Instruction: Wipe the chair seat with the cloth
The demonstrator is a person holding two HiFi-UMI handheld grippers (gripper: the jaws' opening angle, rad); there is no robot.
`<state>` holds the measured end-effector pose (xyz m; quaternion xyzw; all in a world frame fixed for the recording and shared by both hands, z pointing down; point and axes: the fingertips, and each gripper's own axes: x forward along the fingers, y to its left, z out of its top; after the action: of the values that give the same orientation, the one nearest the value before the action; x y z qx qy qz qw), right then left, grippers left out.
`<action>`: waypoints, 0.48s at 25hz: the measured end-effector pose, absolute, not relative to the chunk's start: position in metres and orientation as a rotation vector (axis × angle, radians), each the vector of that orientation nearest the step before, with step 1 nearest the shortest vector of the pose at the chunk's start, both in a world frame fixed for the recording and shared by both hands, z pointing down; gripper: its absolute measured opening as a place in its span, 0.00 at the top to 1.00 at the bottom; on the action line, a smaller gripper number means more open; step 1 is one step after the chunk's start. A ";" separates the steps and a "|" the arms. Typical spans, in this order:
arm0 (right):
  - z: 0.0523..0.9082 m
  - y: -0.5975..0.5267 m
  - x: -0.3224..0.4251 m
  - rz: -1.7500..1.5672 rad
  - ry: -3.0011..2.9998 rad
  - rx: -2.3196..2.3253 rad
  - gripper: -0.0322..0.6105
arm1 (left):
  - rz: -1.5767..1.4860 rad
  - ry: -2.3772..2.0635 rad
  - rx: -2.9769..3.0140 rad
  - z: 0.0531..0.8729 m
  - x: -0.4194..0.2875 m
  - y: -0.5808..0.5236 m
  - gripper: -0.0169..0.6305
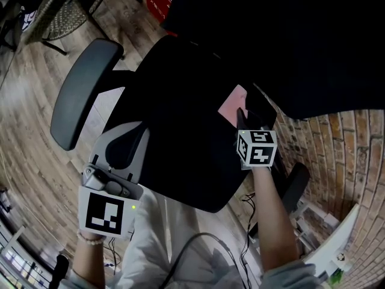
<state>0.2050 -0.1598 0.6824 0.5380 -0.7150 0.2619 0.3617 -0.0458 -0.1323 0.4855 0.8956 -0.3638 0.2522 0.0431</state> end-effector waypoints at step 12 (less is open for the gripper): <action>0.676 -0.095 0.102 0.665 -2.042 1.146 0.86 | 0.784 -1.200 2.695 0.481 -0.076 -0.109 0.95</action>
<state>0.1022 -0.0949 0.6760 0.4418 -0.7870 0.2562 0.3463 -0.0757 -0.1091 0.4814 0.8820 -0.3927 0.2567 0.0447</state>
